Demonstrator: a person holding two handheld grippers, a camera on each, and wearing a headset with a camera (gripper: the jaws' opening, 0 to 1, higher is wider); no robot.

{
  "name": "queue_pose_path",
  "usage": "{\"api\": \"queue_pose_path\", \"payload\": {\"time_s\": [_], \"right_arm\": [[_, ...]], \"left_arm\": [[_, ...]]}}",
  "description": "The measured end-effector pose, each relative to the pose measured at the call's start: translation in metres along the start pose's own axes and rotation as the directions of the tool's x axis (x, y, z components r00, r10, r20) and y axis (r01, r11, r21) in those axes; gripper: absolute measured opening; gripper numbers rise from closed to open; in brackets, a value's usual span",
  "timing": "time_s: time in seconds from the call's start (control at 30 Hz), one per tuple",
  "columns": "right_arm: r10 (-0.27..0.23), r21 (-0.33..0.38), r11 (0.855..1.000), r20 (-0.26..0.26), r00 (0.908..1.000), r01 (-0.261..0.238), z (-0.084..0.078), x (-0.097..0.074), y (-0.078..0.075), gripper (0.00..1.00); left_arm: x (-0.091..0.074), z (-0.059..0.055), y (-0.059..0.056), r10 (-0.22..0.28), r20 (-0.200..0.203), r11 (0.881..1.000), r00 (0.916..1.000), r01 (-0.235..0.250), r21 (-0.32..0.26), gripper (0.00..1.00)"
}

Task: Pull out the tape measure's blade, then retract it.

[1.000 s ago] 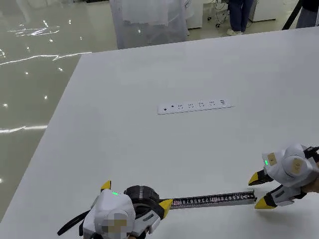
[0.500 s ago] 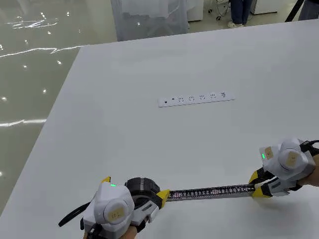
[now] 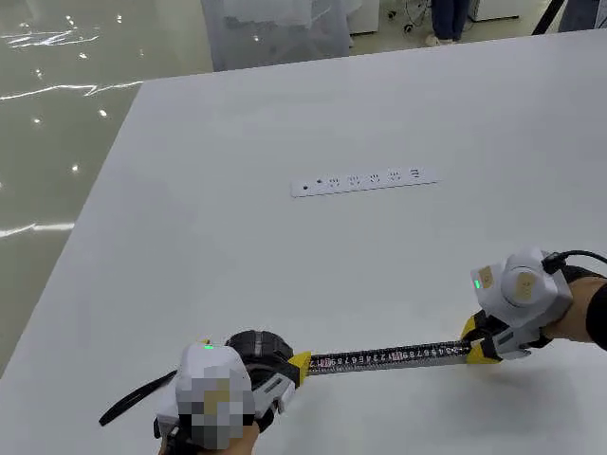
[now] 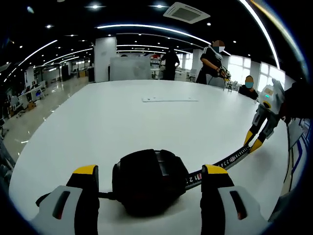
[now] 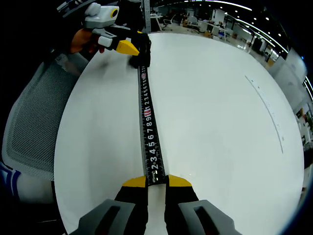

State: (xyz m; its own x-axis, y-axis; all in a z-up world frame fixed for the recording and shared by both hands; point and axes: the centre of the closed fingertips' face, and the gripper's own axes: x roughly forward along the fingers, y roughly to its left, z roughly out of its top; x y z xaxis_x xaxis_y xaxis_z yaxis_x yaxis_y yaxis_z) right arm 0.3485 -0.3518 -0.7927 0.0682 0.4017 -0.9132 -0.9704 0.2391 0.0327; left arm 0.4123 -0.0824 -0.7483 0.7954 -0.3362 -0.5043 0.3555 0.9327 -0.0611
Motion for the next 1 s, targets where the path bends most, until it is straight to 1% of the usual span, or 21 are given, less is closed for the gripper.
{"api": "queue_pose_path", "payload": {"time_s": [0.03, 0.1, 0.13, 0.2, 0.27, 0.3, 0.4, 0.47, 0.6, 0.67, 1.0], "right_arm": [[0.001, 0.0, 1.0, -0.002, 1.0, -0.001, -0.0002, 0.0002, -0.0001, 0.06], [0.003, 0.006, 1.0, -0.007, 1.0, -0.003, -0.0006, 0.0002, -0.0006, 0.06], [0.004, 0.005, 1.0, -0.009, 0.9999, -0.004, -0.0011, 0.0002, -0.0005, 0.06], [0.004, 0.007, 1.0, -0.013, 0.9999, -0.004, -0.0012, 0.0003, -0.0008, 0.07], [0.006, 0.011, 1.0, -0.016, 0.9999, -0.005, -0.0013, 0.0003, -0.0008, 0.07], [0.006, 0.012, 1.0, -0.017, 0.9998, -0.006, -0.0015, 0.0003, -0.001, 0.07], [0.005, 0.007, 1.0, -0.013, 0.9999, -0.005, -0.0018, 0.0001, -0.0007, 0.06], [0.004, 0.013, 1.0, -0.008, 1.0, -0.004, -0.0021, 0.0, -0.0012, 0.06], [0.004, 0.013, 1.0, -0.014, 0.9999, -0.004, -0.0015, 0.0003, -0.0011, 0.06], [0.003, 0.015, 1.0, -0.016, 0.9999, -0.003, -0.0018, 0.0002, -0.0012, 0.06], [0.0, 0.024, 1.0, -0.019, 0.9998, 0.001, -0.0014, 0.0006, -0.0001, 0.07]], "left_arm": [[0.0013, -0.0011, -0.0009, -0.002, -0.007, 1.0, 1.0, 0.002, -0.02, 0.8], [0.0033, -0.0014, -0.0019, 0.001, -0.012, 1.0, 0.9999, -0.001, -0.021, 0.79], [0.0032, -0.0022, -0.0025, 0.004, -0.017, 0.999, 0.9998, -0.005, -0.031, 0.78], [0.0037, -0.0033, -0.0029, 0.007, -0.028, 0.998, 0.9996, -0.008, -0.057, 0.74], [0.0059, -0.0048, -0.0009, 0.019, -0.038, 0.999, 0.9991, -0.021, -0.05, 0.72], [0.0069, -0.0077, 0.0009, 0.029, -0.055, 0.999, 0.9981, -0.031, -0.041, 0.7], [0.0071, -0.0035, 0.0025, 0.035, -0.04, 0.998, 0.9986, -0.036, -0.045, 0.68], [0.0073, -0.0016, 0.0009, 0.028, -0.04, 0.999, 0.9988, -0.029, -0.033, 0.65], [0.0073, -0.0023, 0.0016, 0.033, -0.048, 0.999, 0.9983, -0.035, -0.032, 0.64], [0.0074, -0.0039, 0.0011, 0.033, -0.058, 0.999, 0.9978, -0.035, -0.03, 0.63], [0.0072, -0.0057, 0.0017, 0.029, -0.065, 0.999, 0.9975, -0.031, -0.032, 0.62]]}}
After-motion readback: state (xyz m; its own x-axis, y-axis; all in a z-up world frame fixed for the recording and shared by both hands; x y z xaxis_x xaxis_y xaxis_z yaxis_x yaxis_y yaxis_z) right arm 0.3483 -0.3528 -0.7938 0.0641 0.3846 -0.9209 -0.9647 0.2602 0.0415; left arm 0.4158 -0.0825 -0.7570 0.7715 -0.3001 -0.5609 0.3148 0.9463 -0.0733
